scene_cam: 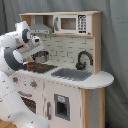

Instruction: Play with the kitchen

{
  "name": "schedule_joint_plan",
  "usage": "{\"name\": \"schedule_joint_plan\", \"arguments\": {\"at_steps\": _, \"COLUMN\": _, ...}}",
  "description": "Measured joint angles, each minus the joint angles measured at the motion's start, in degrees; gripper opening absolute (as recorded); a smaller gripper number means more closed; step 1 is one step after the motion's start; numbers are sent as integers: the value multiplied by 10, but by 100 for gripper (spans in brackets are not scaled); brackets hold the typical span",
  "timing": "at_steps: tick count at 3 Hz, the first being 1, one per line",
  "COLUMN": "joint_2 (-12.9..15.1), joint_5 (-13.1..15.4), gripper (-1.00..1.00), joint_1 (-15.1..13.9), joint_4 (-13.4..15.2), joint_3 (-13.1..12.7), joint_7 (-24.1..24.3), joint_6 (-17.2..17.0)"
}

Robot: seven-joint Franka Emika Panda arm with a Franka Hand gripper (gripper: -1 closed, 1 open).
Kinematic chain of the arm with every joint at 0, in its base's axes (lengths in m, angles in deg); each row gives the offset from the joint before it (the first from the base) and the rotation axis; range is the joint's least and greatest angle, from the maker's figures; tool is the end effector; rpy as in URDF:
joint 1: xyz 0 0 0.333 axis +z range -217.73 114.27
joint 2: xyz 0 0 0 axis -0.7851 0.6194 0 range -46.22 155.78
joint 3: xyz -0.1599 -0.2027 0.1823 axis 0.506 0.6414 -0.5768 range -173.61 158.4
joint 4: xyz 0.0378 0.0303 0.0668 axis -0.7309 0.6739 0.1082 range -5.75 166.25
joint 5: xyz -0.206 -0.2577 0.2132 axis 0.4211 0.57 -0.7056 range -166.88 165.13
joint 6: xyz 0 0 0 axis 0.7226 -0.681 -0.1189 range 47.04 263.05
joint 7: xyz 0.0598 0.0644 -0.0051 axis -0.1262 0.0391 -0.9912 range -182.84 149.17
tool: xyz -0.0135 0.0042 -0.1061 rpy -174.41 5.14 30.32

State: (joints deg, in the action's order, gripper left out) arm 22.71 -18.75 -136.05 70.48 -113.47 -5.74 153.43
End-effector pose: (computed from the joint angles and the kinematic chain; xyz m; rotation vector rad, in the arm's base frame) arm 0.5040 0.4203 0.5823 2.9469 0.3850 0.4851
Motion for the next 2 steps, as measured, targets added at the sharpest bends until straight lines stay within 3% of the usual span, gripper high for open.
{"name": "schedule_joint_plan", "arguments": {"at_steps": 2, "joint_2": -25, "joint_5": 0, "gripper": -100, "joint_1": -69, "joint_4": -71, "joint_3": -79, "joint_7": -1, "joint_6": 1}}
